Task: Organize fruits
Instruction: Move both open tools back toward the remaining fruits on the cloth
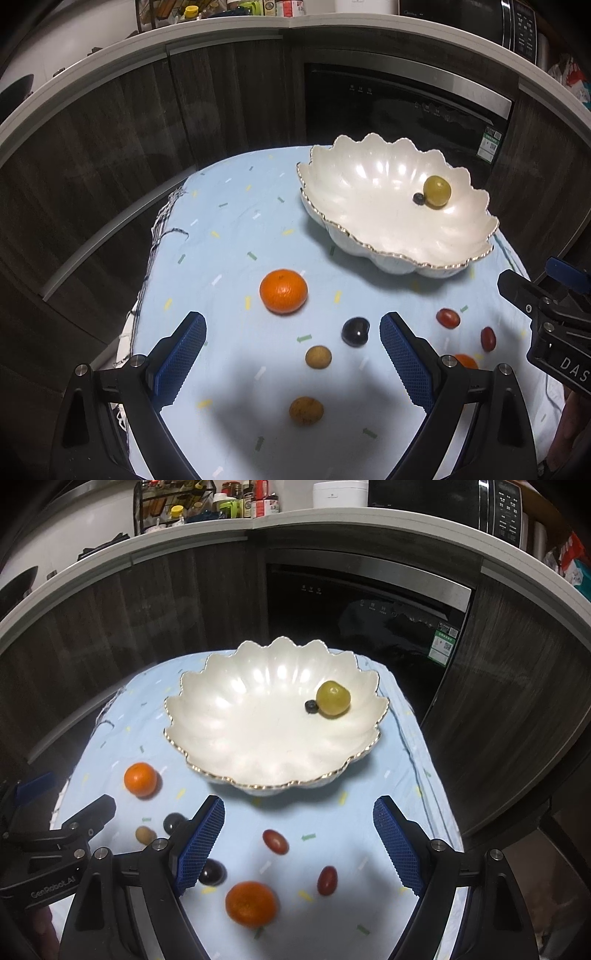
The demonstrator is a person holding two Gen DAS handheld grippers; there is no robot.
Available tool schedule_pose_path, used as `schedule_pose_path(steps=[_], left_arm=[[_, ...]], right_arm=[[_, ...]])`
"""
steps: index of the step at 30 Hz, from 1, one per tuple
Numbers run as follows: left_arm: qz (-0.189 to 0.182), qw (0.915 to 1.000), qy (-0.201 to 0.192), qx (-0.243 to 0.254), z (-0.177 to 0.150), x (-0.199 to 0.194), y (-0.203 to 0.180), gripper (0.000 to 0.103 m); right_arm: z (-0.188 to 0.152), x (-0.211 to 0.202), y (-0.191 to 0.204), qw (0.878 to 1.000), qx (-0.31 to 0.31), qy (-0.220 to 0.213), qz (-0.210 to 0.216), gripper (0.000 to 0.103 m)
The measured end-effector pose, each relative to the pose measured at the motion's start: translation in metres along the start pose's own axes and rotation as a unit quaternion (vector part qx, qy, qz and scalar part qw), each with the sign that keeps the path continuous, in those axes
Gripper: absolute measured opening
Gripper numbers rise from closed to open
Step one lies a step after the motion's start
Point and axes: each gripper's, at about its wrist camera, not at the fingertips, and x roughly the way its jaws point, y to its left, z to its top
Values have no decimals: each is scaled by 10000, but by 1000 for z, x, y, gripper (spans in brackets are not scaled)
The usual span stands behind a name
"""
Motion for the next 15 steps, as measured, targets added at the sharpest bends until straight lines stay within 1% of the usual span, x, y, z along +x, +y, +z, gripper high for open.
schedule_pose_path(steps=[10, 15], left_arm=[[-15, 9999, 75, 93, -24, 2, -2, 96], [-16, 9999, 99, 114, -35, 3, -2, 96]], right_arm=[[-25, 0, 8, 9998, -167, 110, 46, 84], [-38, 2, 12, 9993, -264, 250, 94, 84]])
